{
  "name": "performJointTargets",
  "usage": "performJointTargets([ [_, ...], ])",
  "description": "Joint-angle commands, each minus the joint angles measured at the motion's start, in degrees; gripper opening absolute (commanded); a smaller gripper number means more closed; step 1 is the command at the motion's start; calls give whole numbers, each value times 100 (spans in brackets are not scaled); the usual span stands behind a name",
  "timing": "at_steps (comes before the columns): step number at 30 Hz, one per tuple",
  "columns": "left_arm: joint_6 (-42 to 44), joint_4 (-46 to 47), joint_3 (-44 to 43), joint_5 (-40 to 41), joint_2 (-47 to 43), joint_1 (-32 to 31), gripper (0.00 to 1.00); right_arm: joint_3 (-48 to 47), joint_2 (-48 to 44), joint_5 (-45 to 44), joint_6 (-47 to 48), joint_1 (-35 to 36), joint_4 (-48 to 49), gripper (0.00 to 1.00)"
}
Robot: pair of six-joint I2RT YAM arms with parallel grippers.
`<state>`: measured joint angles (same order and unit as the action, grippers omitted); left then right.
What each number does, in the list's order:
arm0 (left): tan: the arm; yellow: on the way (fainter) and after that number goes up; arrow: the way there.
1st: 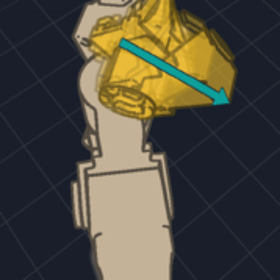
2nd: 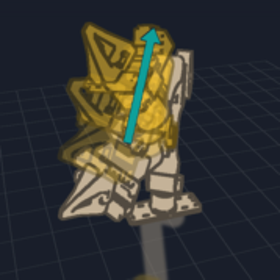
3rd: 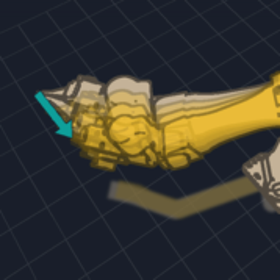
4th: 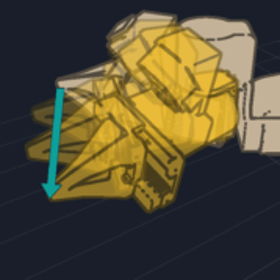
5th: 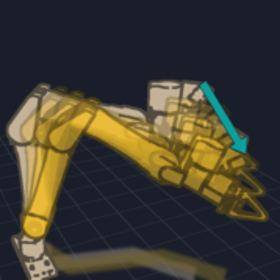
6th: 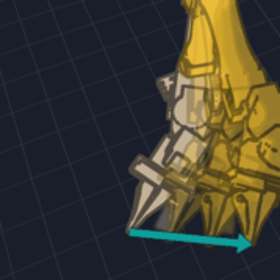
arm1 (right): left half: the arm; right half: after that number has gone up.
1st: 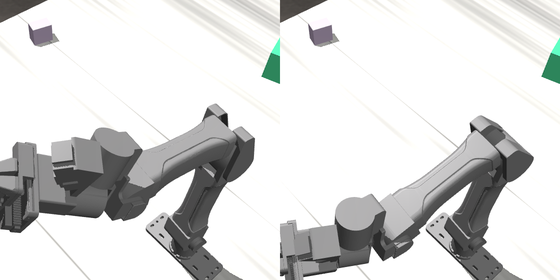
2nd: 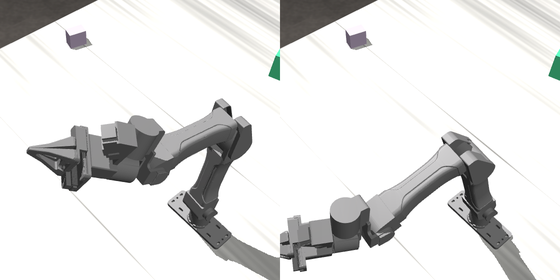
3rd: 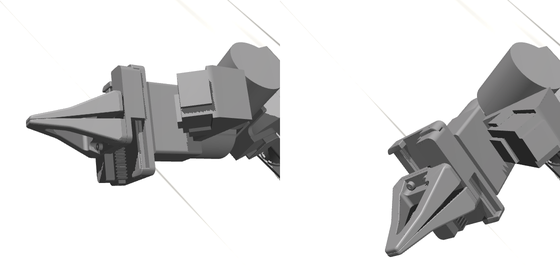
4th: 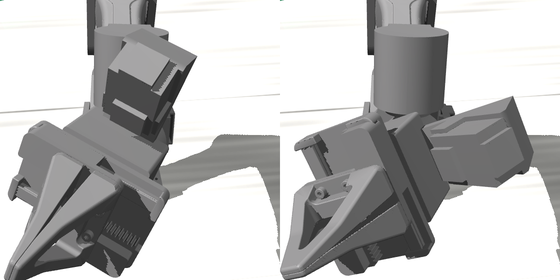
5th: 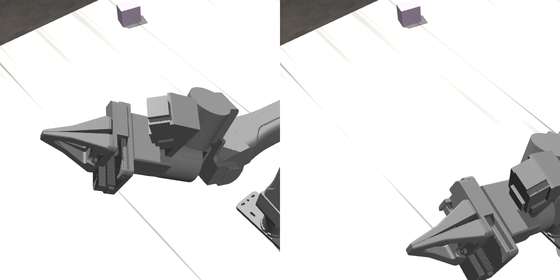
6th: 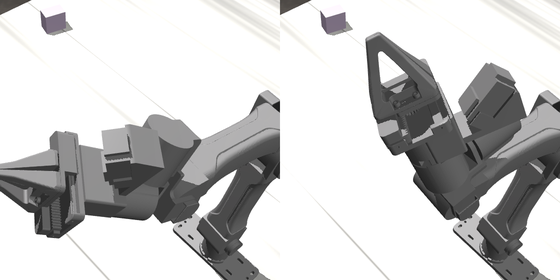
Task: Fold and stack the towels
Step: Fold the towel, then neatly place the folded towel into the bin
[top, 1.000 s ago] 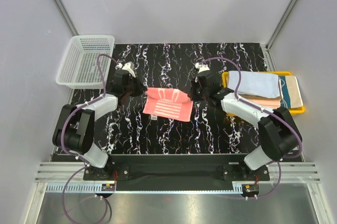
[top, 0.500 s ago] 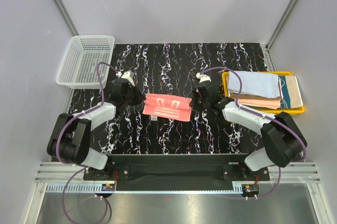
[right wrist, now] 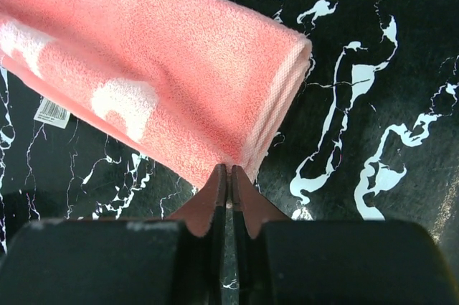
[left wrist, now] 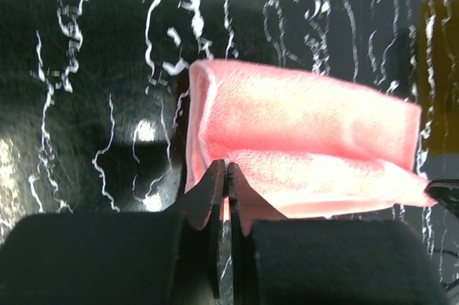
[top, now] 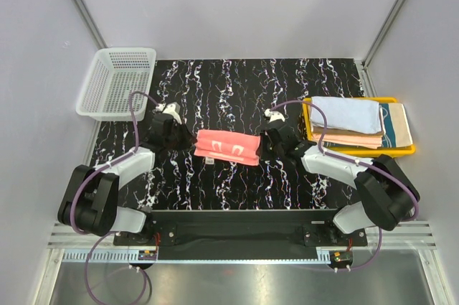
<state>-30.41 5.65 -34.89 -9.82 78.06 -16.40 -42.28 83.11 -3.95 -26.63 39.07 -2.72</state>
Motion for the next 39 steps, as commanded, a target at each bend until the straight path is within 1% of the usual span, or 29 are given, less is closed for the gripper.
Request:
performJointTargets([
  [1,44,261,167,51,-98,-21,8,80,-190,-229,-114,48,211,11],
  [3,9,322,298,-2,-133,-47,15,132,-234,-299,-166,48,211,17],
  [5,-8,323,352,-46,-247,-47,18,133,-295,-309,-184,57,184,23],
  [6,-26,236,360,-11,-309,-56,21,106,-322,-309,-202,57,123,28],
  [8,-26,121,326,24,-475,-47,23,89,-418,-300,-219,48,62,33],
  [9,-52,7,273,77,-624,-56,23,71,-453,-309,-237,48,0,37],
  [12,-70,-589,36,462,-923,-73,24,1,-612,-440,-272,48,-219,39],
  [15,-70,-1064,-236,700,-1126,-100,24,-201,-682,-589,-272,57,-465,40],
  [18,-96,-1040,-482,527,-1057,-170,24,-465,-507,-599,-263,57,-597,39],
  [21,-79,-1005,-808,464,-513,-398,20,-597,-270,-467,-316,57,-546,38],
  [24,-96,-865,-914,621,32,-679,18,-615,-41,-335,-404,92,-466,36],
  [27,-227,-724,-748,683,490,-741,15,-536,152,-221,-474,162,-361,34],
  [29,-315,-644,-598,675,692,-750,14,-413,284,-116,-544,285,-300,32],
  [31,-377,-583,-362,666,745,-741,12,-299,346,-106,-615,451,-229,30],
  [34,-448,-424,-97,692,746,-750,12,-9,311,-159,-747,531,-194,27],
  [36,-430,-424,-61,736,754,-750,12,159,285,-255,-826,532,-220,27],
  [39,-369,-486,-140,719,789,-750,13,98,241,-405,-791,531,-439,28],
])
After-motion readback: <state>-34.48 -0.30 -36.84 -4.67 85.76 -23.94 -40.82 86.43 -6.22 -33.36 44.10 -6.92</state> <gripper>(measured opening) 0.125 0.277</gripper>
